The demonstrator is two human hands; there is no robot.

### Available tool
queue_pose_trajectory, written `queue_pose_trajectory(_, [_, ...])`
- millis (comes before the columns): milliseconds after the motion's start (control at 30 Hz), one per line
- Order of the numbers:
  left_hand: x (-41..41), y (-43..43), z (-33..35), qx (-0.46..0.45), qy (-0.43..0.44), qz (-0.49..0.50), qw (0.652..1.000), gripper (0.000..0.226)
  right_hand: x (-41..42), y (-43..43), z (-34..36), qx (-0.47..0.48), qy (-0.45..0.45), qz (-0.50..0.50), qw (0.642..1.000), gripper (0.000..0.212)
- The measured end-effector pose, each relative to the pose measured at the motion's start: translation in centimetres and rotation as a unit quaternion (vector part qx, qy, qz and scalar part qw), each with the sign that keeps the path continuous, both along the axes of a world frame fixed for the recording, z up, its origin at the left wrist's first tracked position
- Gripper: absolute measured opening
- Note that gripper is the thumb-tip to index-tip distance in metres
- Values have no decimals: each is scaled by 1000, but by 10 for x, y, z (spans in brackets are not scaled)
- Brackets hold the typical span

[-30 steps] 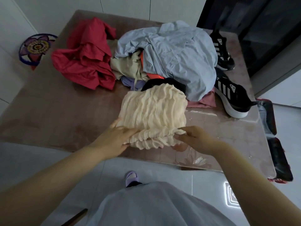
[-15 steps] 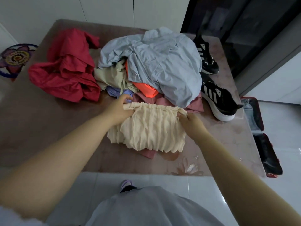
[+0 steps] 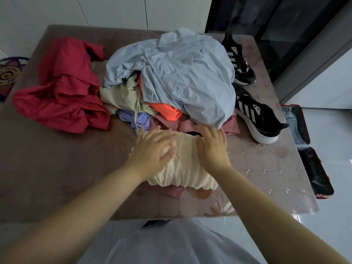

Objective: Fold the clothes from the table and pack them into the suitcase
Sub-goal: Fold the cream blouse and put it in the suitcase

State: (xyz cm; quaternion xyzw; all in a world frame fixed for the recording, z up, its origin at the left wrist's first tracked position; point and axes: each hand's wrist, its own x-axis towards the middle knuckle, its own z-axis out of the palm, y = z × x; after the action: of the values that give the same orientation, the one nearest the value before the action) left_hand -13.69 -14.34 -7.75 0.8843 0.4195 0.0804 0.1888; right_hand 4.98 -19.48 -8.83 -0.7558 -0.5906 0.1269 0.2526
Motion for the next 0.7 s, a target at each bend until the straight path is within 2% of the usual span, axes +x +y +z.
queue_pose_trajectory(67, [0,-10,-11,-41,98,-20,994,103,-9,1,-3,-104,-37,102,989,75])
queue_pose_trajectory(100, [-2,-10,-20,-50,127,-11,991,108,-10,0,-9,-160,-60,134,976,85])
queue_pose_trajectory(200, [-7,-2,-41,-49,152,29,987,108,-3,-4,-25,-242,-94,144,955,101])
queue_pose_trajectory(333, [-10,-3,-49,-60,150,36,986,95,0,4,-27,-240,-133,162,948,116])
queue_pose_trajectory(400, [-11,-2,-49,-71,145,31,986,94,-2,11,-19,-253,-130,174,943,111])
queue_pose_trajectory(500, [-17,0,-47,-76,124,12,989,107,0,20,-12,-264,-111,176,942,93])
queue_pose_trajectory(567, [-24,-1,-41,-91,94,-7,991,109,2,26,-6,-285,-65,183,939,89])
queue_pose_trajectory(633, [-32,-2,-33,-112,74,-26,991,104,1,30,1,-324,14,180,929,78])
queue_pose_trajectory(700, [-38,-1,-30,-120,79,-42,989,106,0,31,4,-336,13,191,922,69])
